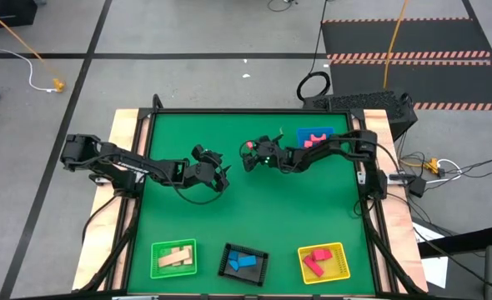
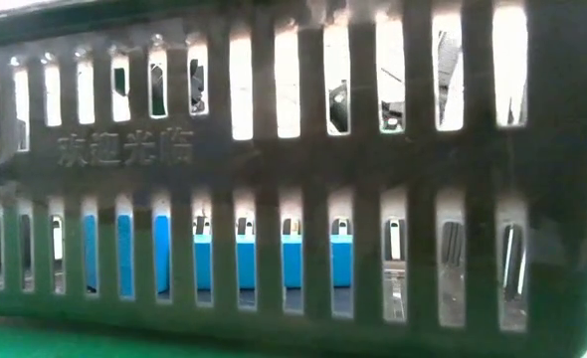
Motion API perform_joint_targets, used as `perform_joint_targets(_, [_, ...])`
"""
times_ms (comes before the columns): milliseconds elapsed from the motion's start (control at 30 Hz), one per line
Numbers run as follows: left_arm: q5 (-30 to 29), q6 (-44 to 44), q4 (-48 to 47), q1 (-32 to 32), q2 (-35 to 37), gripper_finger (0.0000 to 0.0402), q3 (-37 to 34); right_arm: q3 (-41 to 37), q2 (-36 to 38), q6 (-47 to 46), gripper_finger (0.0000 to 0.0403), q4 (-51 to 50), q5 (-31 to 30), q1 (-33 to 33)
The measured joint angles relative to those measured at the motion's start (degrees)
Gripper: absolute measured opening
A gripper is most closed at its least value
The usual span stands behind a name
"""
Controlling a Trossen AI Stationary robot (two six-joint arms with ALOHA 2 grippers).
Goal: Sort & place blocks by color
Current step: Put the orange block into the blue bin
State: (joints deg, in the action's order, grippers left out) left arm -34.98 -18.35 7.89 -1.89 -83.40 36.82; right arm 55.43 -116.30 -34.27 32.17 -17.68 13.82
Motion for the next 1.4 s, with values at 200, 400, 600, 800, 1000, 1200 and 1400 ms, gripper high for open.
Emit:
perform_joint_targets(200, [0.00, 0.17, -0.43, 0.00, 0.00, 0.0253, 0.00, 4.96, -5.03, 7.27, 0.0278, -0.35, -3.68, 0.15])
perform_joint_targets(400, [0.00, 0.15, -1.25, 0.00, -0.02, 0.0253, 0.00, 6.94, -6.53, 6.11, 0.0221, -0.50, -4.58, 0.35])
perform_joint_targets(600, [0.00, 0.13, -1.91, 0.00, -0.02, 0.0253, 0.00, 6.87, -6.06, 2.93, 0.0092, -1.06, -4.52, 1.20])
perform_joint_targets(800, [0.00, 0.13, -2.26, -0.05, -0.02, 0.0253, 0.00, 6.87, -5.69, 2.07, 0.0040, -0.92, 0.52, 2.04])
perform_joint_targets(1000, [0.00, 0.09, -2.22, -0.08, -0.02, 0.0253, 0.00, 6.80, 1.08, 3.91, 0.0046, -11.57, 6.20, 2.34])
perform_joint_targets(1200, [0.07, -0.12, -2.22, -0.09, -0.02, 0.0253, 0.00, 6.81, 14.20, 12.87, 0.0044, -29.64, 6.24, 2.47])
perform_joint_targets(1400, [0.20, -0.20, -2.20, -0.09, -0.02, 0.0253, 0.00, 6.33, 28.60, 16.35, 0.0045, -48.21, 5.29, 2.23])
